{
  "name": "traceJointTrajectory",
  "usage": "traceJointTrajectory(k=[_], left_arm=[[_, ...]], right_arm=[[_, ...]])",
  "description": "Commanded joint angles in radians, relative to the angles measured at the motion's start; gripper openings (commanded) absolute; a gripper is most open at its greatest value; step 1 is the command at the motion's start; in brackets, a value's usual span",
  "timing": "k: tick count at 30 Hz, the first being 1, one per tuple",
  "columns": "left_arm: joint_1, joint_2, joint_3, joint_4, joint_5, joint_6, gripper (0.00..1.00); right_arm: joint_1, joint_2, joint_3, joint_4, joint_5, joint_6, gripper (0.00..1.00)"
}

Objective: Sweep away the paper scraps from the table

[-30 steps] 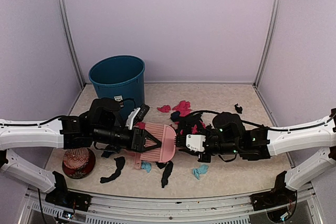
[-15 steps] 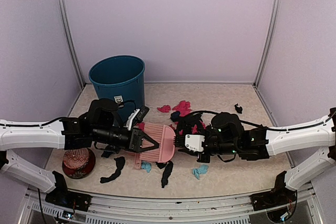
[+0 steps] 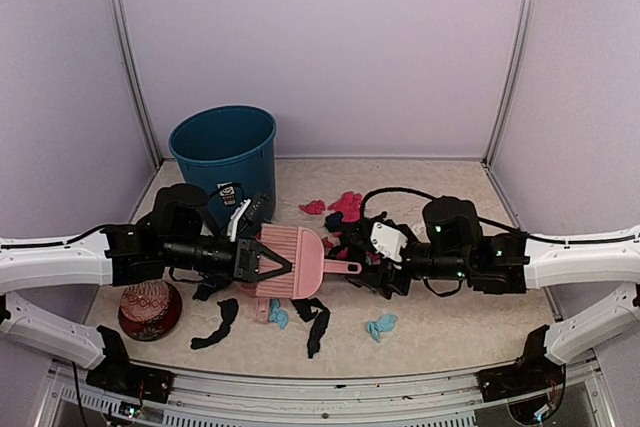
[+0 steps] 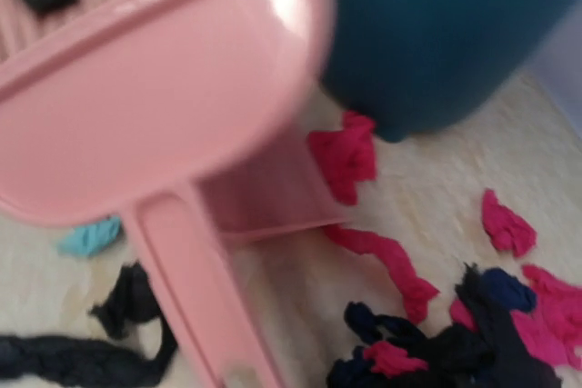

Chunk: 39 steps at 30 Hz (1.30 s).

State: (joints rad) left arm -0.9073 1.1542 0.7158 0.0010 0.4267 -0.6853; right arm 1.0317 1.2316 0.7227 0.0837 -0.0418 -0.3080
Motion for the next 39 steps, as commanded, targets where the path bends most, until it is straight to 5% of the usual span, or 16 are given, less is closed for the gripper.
traceJointTrajectory(k=[1,6,11,20,39], left_arm=[[0.028,-0.073,-0.044,0.049,-0.023,0.04,0.0],[0.032,-0.14,-0.087,0.098,-0.052,0.086,0.0],[0.034,-0.203,-0.167,0.251,-0.016,0.098,0.0],[0.033,-0.204,-0.19,0.411,0.069,0.088,0.0],[0.019,-0.162,-0.202,0.525,0.117,0.059,0.0]], right_arm=[[-0.064,-0.076,-0.005,0.004,-0.092,0.232,0.76],[-0.14,-0.073,-0.005,0.044,-0.199,0.431,0.76],[-0.246,-0.037,-0.033,0.202,-0.523,0.626,0.76],[-0.255,0.103,-0.035,0.544,-0.806,0.955,0.73],[-0.199,0.218,0.039,0.792,-0.87,1.123,0.47]])
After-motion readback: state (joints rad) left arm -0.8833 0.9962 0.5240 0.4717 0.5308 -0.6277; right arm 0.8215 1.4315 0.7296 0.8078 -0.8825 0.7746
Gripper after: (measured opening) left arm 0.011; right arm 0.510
